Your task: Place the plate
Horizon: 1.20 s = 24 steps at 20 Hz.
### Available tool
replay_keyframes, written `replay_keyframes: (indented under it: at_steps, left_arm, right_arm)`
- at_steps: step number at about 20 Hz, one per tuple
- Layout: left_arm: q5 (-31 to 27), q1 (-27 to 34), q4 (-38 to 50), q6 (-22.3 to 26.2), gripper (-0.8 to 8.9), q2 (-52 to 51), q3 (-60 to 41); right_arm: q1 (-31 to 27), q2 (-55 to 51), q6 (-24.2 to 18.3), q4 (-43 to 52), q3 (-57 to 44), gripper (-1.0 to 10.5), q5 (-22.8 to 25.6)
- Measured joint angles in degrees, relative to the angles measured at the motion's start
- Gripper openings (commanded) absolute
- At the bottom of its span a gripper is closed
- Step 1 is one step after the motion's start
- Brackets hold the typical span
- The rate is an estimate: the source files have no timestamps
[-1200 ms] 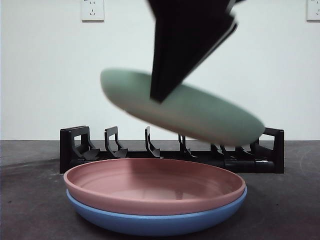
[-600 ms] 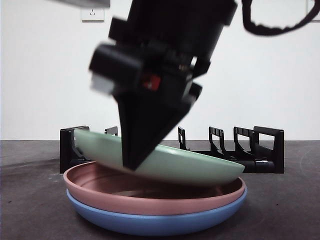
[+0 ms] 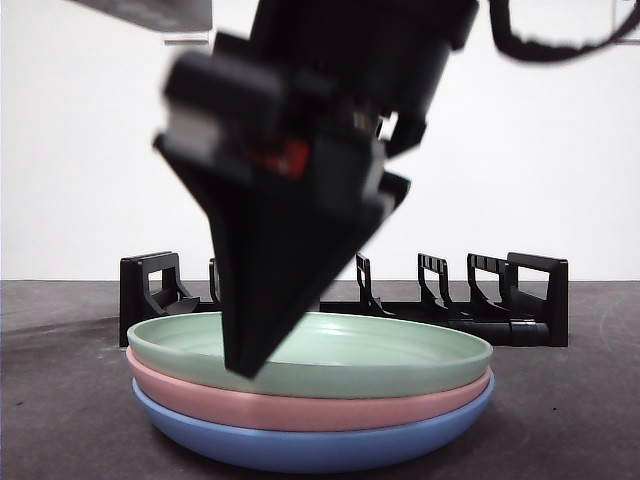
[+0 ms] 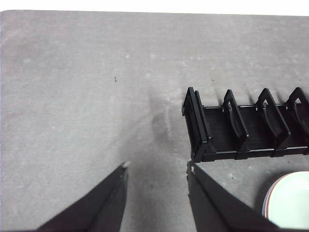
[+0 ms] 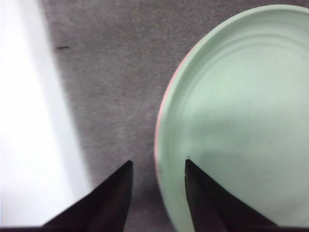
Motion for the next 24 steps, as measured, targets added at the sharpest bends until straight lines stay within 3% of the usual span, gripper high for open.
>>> replay_keyframes:
  at_steps: [3, 6, 10, 16, 19, 22, 23, 24]
  left_arm:
    - [0.0, 0.0, 0.0, 0.0, 1.96, 0.0, 0.0]
    - [0.0, 0.0, 0.0, 0.0, 1.96, 0.0, 0.0]
    - [0.0, 0.0, 0.3, 0.0, 1.96, 0.0, 0.0]
    - [0.0, 0.0, 0.6, 0.0, 1.95, 1.2, 0.0]
    - [0.0, 0.0, 0.6, -1.1, 1.94, 1.3, 0.0]
    - [0.0, 0.0, 0.5, -1.3, 1.8, 1.3, 0.0]
    - [0.0, 0.0, 0.5, -1.3, 0.12, 1.3, 0.0]
    - [0.2, 0.0, 0.4, -1.3, 0.19, 1.3, 0.0]
  right_arm:
    - [0.1, -4.1, 1.1, -1.2, 3.3, 1.8, -1.8]
    - [-2.5, -11.9, -1.5, 1.7, 3.7, 1.8, 2.9]
    - [-17.5, -17.1, -3.2, 2.2, 3.7, 1.8, 3.4]
    - [-45.4, -19.2, -5.2, 5.6, 3.7, 1.8, -12.4]
    - [-56.7, -19.2, -5.1, 7.2, 3.7, 1.8, -19.9]
    - [-61.2, -19.2, -4.6, 6.4, 3.7, 1.7, -21.4]
    - [-61.5, -19.2, -4.4, 5.5, 3.7, -0.2, -21.4]
    - [-61.5, -19.2, -4.4, 5.3, 3.7, 0.3, -21.5]
